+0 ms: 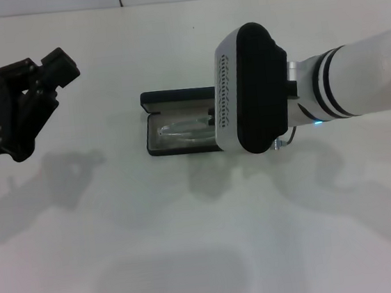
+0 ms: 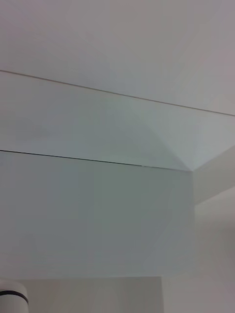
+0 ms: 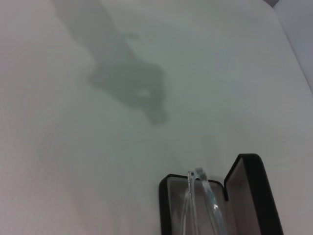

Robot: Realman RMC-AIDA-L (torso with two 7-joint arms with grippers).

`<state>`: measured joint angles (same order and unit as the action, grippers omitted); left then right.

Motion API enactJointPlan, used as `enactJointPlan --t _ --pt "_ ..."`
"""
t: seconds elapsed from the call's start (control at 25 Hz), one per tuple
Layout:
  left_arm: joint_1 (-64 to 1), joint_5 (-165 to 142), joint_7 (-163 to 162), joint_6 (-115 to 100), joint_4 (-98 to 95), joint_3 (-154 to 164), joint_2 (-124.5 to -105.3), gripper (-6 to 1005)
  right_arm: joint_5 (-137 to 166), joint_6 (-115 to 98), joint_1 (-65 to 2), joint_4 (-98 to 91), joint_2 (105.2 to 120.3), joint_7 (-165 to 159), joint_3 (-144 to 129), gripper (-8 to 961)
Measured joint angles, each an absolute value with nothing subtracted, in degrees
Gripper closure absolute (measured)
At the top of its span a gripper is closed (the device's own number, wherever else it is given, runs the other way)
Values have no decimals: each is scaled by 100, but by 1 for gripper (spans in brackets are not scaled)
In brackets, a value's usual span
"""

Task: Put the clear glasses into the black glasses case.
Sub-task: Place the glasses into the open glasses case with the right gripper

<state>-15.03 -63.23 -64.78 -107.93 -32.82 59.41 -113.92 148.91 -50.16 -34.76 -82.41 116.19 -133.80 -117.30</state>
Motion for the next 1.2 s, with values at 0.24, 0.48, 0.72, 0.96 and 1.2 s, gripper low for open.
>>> enactJointPlan --t 0.24,0.48,0.72,0.96,1.2 --pt "-1472 -6320 -6476 -10793 -3281 5933 -11426 936 15031 -4513 -3450 -7993 11620 -13366 -11946 880" --pt "-1460 -6319 -6464 -10793 -3283 5924 -11441 935 15040 -4147 -3454 -7817 11619 -13366 -12029 879" --pt "-1449 -6319 -6460 -10793 -3284 5923 -11444 935 15043 -3928 -3449 -7681 11619 -13366 -12117 879" --pt "-1440 -6317 -6418 -10793 -3279 5924 -11444 935 15048 -3819 -3450 -7586 11619 -13361 -12167 878" --pt "-1439 -6308 -6412 -10793 -3268 5924 -11448 935 15048 -3777 -3453 -7540 11619 -13352 -12185 878"
